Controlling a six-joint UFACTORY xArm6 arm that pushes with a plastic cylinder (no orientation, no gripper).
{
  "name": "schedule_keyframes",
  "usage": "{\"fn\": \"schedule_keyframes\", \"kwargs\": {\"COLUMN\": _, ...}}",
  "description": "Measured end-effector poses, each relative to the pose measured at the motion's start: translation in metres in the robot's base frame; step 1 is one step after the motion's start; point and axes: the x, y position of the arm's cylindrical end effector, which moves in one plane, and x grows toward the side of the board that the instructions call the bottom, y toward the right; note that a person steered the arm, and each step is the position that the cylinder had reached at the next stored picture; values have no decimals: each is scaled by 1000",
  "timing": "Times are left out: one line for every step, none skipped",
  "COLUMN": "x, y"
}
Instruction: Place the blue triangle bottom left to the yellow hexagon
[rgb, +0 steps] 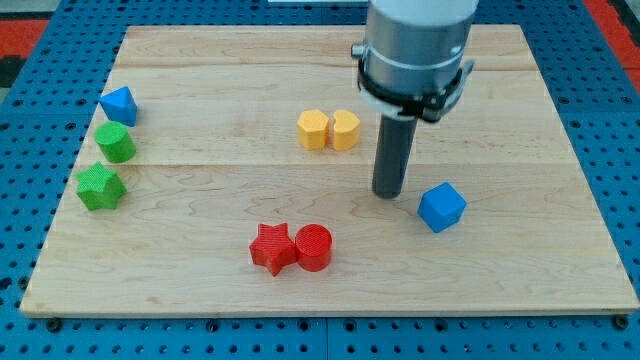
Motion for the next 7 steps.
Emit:
{"fn": "schedule_keyframes", "kwargs": {"x": 39, "y": 48}}
{"fn": "schedule_keyframes", "kwargs": {"x": 58, "y": 91}}
{"fn": "schedule_keyframes", "kwargs": {"x": 42, "y": 98}}
{"fn": "schedule_keyframes", "kwargs": {"x": 17, "y": -20}}
{"fn": "schedule_keyframes", "kwargs": {"x": 8, "y": -128}}
{"fn": "schedule_keyframes", "kwargs": {"x": -75, "y": -210}}
{"fn": "schedule_keyframes", "kwargs": {"x": -155, "y": -283}}
